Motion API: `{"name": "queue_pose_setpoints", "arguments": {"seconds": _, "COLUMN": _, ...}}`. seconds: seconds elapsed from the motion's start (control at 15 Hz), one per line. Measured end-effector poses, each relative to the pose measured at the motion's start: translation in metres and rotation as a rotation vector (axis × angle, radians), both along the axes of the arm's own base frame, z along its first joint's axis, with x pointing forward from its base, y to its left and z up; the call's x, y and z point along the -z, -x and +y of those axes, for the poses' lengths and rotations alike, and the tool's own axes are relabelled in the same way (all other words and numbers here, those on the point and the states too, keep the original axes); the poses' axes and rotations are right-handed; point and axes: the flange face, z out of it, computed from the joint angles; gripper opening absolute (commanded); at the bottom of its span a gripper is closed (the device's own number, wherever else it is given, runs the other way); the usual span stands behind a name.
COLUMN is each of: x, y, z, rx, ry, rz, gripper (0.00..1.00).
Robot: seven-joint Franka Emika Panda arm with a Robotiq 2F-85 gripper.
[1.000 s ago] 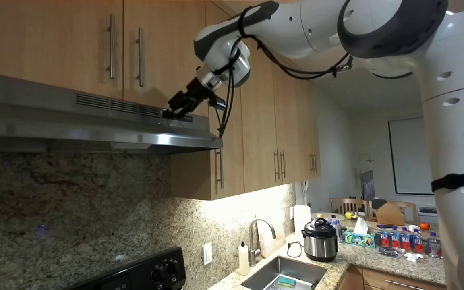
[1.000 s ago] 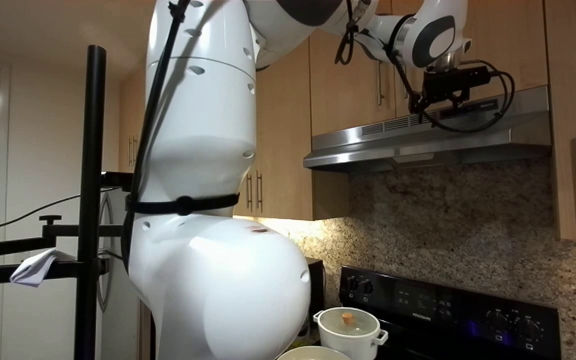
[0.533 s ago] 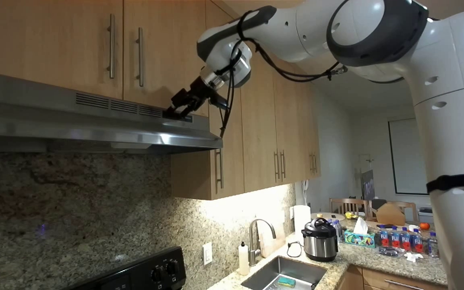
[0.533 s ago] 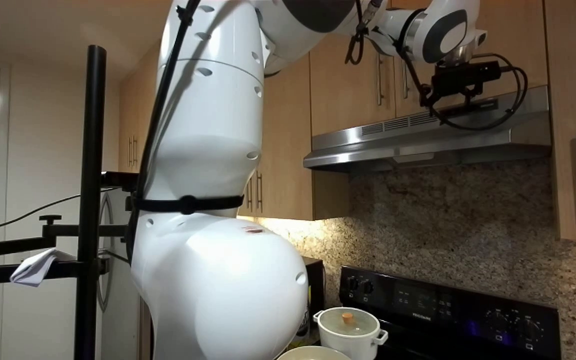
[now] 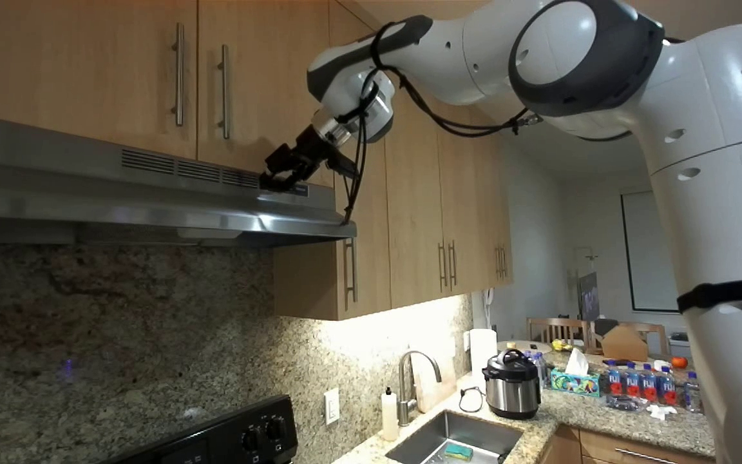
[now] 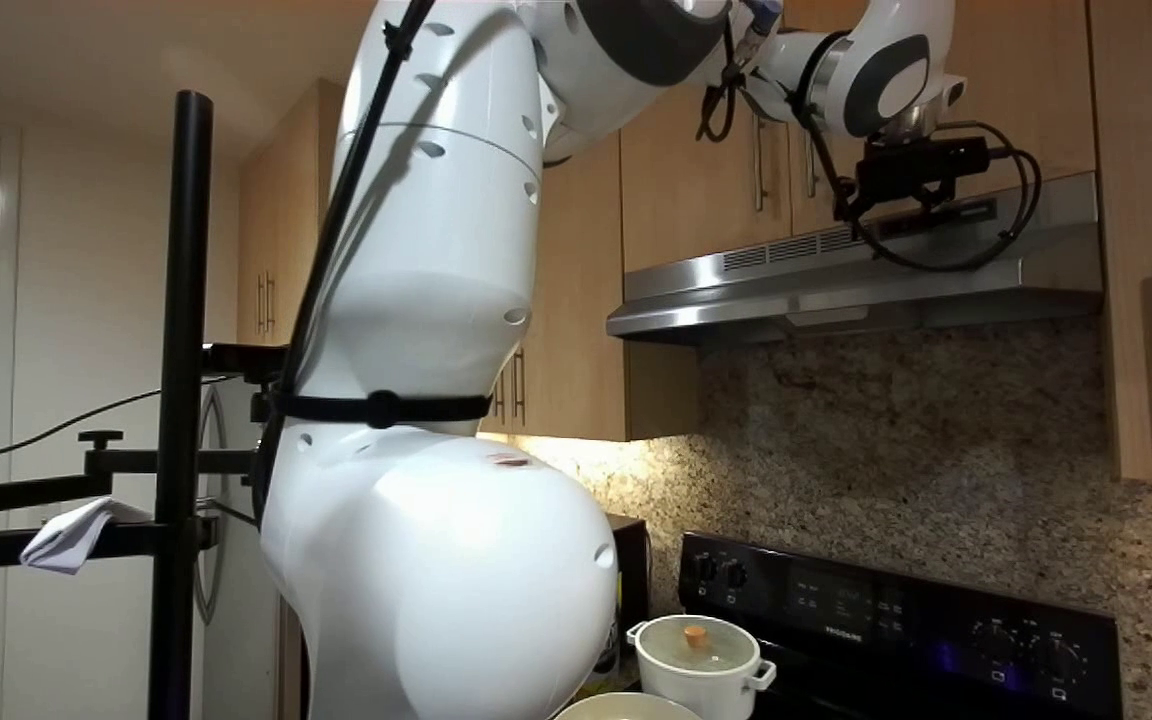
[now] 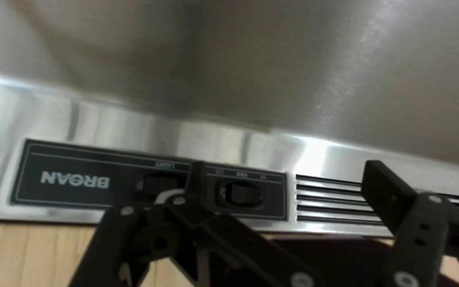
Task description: Turn on the light
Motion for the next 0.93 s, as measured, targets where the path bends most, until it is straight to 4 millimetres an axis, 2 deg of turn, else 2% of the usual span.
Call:
{"name": "queue_pose_setpoints", "arguments": {"seconds": 0.27, "x": 0.0028, "y": -0.0058, "z": 0.0021, "rx": 0.011, "ry": -0.016, "rz": 0.011, "gripper": 1.00}}
{"name": "queue_pose_setpoints", "arguments": {"seconds": 0.93, "x": 0.0090, "y": -0.0044, "z": 0.0004, "rx": 0.020, "ry": -0.025, "rz": 0.027, "gripper": 1.00}}
